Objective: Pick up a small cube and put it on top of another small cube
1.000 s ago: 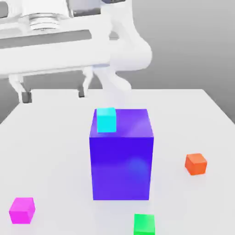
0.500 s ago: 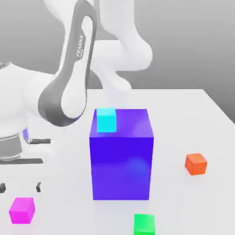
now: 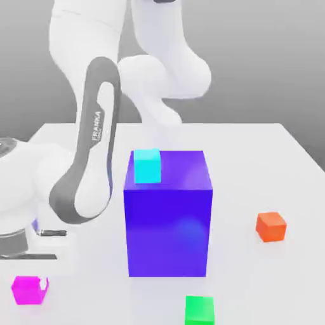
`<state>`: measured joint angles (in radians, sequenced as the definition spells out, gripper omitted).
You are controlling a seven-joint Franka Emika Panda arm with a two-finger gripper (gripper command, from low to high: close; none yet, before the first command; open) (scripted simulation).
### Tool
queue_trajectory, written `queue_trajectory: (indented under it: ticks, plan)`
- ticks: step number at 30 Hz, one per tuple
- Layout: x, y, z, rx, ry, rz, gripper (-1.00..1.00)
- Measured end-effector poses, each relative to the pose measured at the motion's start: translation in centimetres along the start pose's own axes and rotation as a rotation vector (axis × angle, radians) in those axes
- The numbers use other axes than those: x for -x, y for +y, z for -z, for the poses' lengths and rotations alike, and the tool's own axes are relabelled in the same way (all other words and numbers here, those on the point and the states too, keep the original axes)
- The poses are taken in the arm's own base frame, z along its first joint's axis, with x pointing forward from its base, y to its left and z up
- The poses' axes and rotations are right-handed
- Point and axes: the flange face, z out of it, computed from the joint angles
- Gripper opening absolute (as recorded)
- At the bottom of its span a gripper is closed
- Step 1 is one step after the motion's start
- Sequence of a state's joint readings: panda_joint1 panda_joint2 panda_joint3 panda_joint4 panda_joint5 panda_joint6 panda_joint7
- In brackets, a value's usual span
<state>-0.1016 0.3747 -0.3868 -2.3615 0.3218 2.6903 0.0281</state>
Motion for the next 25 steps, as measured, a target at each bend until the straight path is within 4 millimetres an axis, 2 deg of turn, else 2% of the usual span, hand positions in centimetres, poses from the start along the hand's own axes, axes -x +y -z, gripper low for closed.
queue_trajectory:
  ticks: [5, 10, 12, 14, 15, 21, 23, 25]
  plan:
    - [4.6, -10.5, 2.4, -0.013, -0.019, 0.423, -1.00]
    - [11.6, -19.5, 4.2, -0.010, -0.016, 0.858, -1.00]
    - [14.6, -22.8, 3.6, -0.005, -0.011, 1.032, -1.00]
    - [17.2, -25.7, 1.0, 0.000, -0.004, 1.182, -1.00]
    - [17.8, -26.2, 0.2, 0.001, -0.003, 1.213, 1.00]
    - [18.1, -26.5, -0.2, 0.001, -0.002, 1.229, 1.00]
    - [18.3, -26.8, 1.3, 0.000, 0.000, 1.242, 1.00]
    - [18.4, -26.9, 3.8, 0.000, 0.000, 1.245, 1.00]
